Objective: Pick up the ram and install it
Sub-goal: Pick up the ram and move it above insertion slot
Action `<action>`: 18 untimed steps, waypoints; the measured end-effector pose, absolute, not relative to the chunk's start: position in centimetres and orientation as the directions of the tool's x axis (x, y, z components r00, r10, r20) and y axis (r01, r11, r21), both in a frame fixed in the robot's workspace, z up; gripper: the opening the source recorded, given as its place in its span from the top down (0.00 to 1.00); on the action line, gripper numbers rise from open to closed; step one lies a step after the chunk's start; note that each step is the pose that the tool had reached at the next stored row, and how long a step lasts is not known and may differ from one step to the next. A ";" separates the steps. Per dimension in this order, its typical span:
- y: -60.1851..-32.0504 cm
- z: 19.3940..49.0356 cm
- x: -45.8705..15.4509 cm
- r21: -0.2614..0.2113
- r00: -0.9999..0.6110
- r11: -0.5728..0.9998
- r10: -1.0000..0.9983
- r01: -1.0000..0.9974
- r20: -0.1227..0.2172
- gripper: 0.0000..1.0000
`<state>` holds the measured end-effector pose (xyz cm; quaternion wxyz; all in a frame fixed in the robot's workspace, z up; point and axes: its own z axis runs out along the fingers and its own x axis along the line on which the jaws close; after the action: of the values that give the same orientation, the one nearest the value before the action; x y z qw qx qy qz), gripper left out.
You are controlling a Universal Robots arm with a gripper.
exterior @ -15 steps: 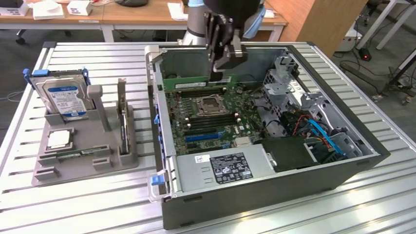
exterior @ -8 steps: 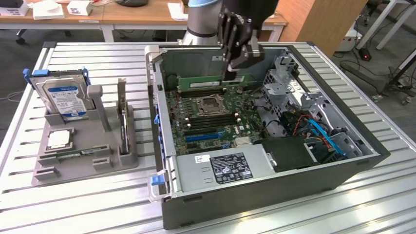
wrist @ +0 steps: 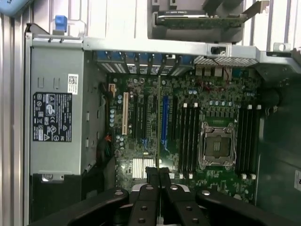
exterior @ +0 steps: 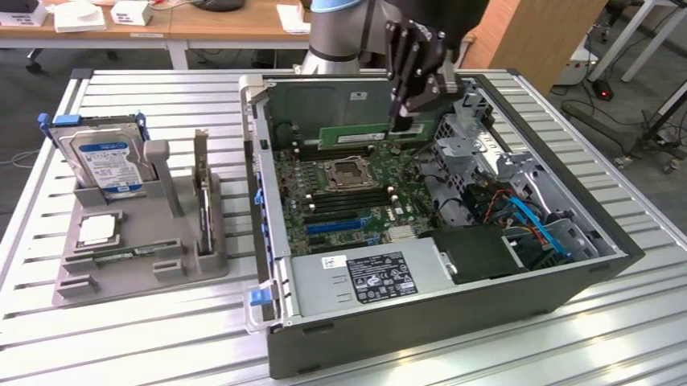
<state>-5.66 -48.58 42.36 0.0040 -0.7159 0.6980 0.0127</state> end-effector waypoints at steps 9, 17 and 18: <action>-48.6 42.4 -4.5 0.012 0.025 -0.025 -0.999 -1.000 -0.024 0.89; -47.5 42.3 -4.5 0.012 0.010 -0.010 -1.000 -1.000 -0.024 0.89; -47.4 42.3 -4.5 0.012 0.007 -0.007 -1.000 -1.000 -0.024 0.89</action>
<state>-4.48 -47.41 42.25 0.0041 -0.7096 0.7045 0.0127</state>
